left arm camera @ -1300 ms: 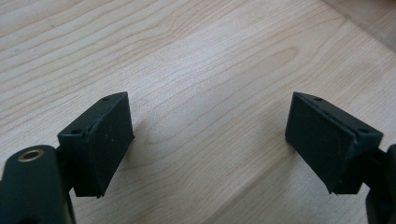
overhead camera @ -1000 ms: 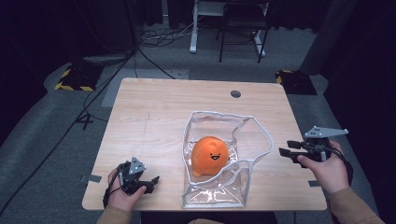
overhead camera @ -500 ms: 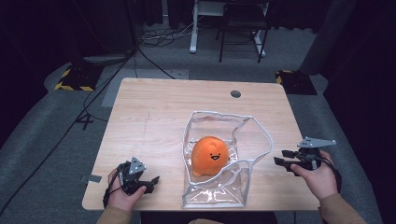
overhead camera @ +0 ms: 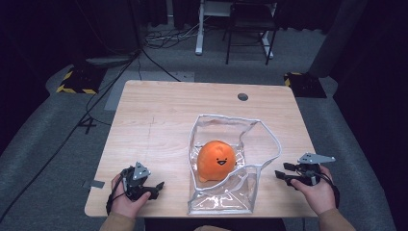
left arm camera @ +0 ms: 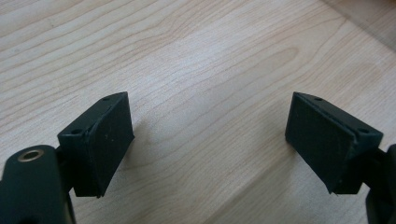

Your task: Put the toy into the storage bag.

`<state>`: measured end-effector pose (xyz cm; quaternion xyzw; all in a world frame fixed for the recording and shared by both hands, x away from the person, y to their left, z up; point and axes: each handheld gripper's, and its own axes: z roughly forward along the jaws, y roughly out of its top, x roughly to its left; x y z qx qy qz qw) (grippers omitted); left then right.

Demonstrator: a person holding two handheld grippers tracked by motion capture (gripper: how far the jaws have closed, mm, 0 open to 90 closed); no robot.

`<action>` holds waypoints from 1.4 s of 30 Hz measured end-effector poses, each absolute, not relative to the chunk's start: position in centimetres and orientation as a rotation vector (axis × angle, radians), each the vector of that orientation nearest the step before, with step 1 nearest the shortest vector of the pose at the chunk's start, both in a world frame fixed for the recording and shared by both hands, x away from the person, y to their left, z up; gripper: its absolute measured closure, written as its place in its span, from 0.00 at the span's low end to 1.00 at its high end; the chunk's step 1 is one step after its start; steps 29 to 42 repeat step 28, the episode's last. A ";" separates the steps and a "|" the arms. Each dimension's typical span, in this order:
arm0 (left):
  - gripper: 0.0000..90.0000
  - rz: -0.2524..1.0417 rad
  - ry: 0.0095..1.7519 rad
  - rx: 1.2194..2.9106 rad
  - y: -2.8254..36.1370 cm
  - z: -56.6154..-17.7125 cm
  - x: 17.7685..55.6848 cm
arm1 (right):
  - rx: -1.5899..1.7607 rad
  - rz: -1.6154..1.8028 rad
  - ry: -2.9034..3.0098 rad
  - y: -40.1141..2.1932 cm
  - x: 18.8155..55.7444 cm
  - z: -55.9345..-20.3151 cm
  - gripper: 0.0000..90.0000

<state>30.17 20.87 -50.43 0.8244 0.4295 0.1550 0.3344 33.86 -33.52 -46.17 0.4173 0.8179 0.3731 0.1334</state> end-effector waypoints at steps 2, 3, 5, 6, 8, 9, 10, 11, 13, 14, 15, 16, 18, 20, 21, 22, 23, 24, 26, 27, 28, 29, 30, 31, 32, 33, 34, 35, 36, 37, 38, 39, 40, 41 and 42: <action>0.17 0.405 1.121 2.151 20.9 -50.4 30.2 | 1.192 1.072 2.374 -33.3 33.7 -46.5 0.50; 0.17 0.405 1.121 2.152 20.9 -50.4 30.2 | 1.184 1.064 2.375 -33.2 33.7 -46.7 0.50; 0.17 0.405 1.121 2.152 20.9 -50.4 30.2 | 1.173 1.058 2.373 -33.0 33.6 -47.1 0.50; 0.17 0.405 1.121 2.151 20.9 -50.4 30.2 | 1.171 1.056 2.372 -32.9 33.5 -47.2 0.49; 0.17 0.405 1.121 2.152 20.9 -50.4 30.2 | 1.164 1.052 2.371 -32.7 33.5 -47.6 0.49; 0.17 0.405 1.121 2.152 20.9 -50.4 30.2 | 1.159 1.048 2.369 -32.6 33.4 -47.8 0.49; 0.17 0.405 1.121 2.152 20.9 -50.4 30.2 | 1.153 1.043 2.365 -32.6 33.4 -48.0 0.49; 0.17 0.405 1.122 2.151 20.9 -50.4 30.2 | 1.147 1.036 2.363 -32.5 33.3 -48.1 0.48; 0.17 0.405 1.121 2.151 20.9 -50.4 30.2 | 1.135 1.019 2.357 -32.4 33.3 -48.4 0.45; 0.17 0.405 1.122 2.151 20.9 -50.4 30.2 | 1.136 1.010 2.354 -32.3 33.3 -48.6 0.44; 0.17 0.406 1.122 2.150 20.9 -50.4 30.2 | 1.137 1.000 2.353 -32.3 33.2 -48.8 0.42; 0.17 0.406 1.123 2.150 20.9 -50.4 30.2 | 1.139 0.984 2.353 -32.2 33.2 -49.1 0.39; 0.17 0.406 1.123 2.149 20.9 -50.4 30.2 | 1.136 0.954 2.361 -32.2 33.2 -49.5 0.32; 0.17 0.406 1.122 2.150 20.9 -50.4 30.2 | 1.163 0.986 2.332 -32.2 33.2 -50.0 0.24; 0.17 0.406 1.123 2.149 20.9 -50.4 30.2 | 1.162 1.000 2.321 -32.2 33.3 -50.2 0.21; 0.17 0.406 1.122 2.150 20.9 -50.4 30.2 | 1.154 1.011 2.313 -32.2 33.3 -50.4 0.17; 0.17 0.406 1.122 2.150 20.9 -50.4 30.2 | 1.151 1.014 2.315 -32.2 33.4 -50.4 0.17; 0.17 0.406 1.122 2.151 20.9 -50.4 30.2 | 1.151 1.014 2.315 -32.2 33.4 -50.4 0.16; 0.17 0.408 1.123 2.151 20.8 -50.4 30.2 | 1.145 1.017 2.323 -32.2 33.4 -50.4 0.15; 0.17 0.408 1.122 2.150 20.9 -50.4 30.2 | 1.136 1.019 2.332 -32.2 33.5 -50.4 0.14; 0.17 0.408 1.122 2.151 20.9 -50.4 30.2 | 1.127 1.019 2.339 -32.2 33.5 -50.4 0.14; 0.17 0.408 1.122 2.151 20.9 -50.4 30.2 | 1.127 1.019 2.339 -32.2 33.5 -50.4 0.14; 0.17 0.408 1.122 2.151 20.9 -50.4 30.2 | 1.127 1.019 2.339 -32.2 33.5 -50.4 0.14; 0.17 0.408 1.122 2.151 20.9 -50.4 30.2 | 1.127 1.019 2.339 -32.2 33.5 -50.4 0.14; 0.17 0.408 1.122 2.151 20.9 -50.4 30.2 | 1.127 1.019 2.339 -32.2 33.5 -50.4 0.14; 0.17 0.408 1.122 2.151 20.9 -50.4 30.2 | 1.127 1.019 2.339 -32.2 33.5 -50.4 0.14; 0.17 0.408 1.122 2.151 20.9 -50.4 30.2 | 1.127 1.019 2.339 -32.2 33.5 -50.4 0.14; 0.17 0.408 1.122 2.151 20.9 -50.4 30.2 | 1.127 1.019 2.339 -32.2 33.5 -50.4 0.14; 0.17 0.408 1.122 2.151 20.9 -50.4 30.2 | 1.127 1.019 2.339 -32.2 33.5 -50.4 0.14; 0.17 0.408 1.122 2.151 20.9 -50.4 30.2 | 1.127 1.019 2.339 -32.2 33.5 -50.4 0.14; 0.17 0.408 1.122 2.151 20.9 -50.4 30.2 | 1.127 1.019 2.339 -32.2 33.5 -50.4 0.14; 0.17 0.408 1.122 2.151 20.9 -50.4 30.2 | 1.127 1.019 2.339 -32.2 33.5 -50.4 0.14; 0.17 0.408 1.122 2.151 20.9 -50.4 30.2 | 1.127 1.019 2.339 -32.2 33.5 -50.4 0.14; 0.17 0.408 1.122 2.151 20.9 -50.4 30.2 | 1.127 1.019 2.339 -32.2 33.5 -50.4 0.14; 0.17 0.408 1.122 2.151 20.9 -50.4 30.2 | 1.127 1.019 2.339 -32.2 33.5 -50.4 0.14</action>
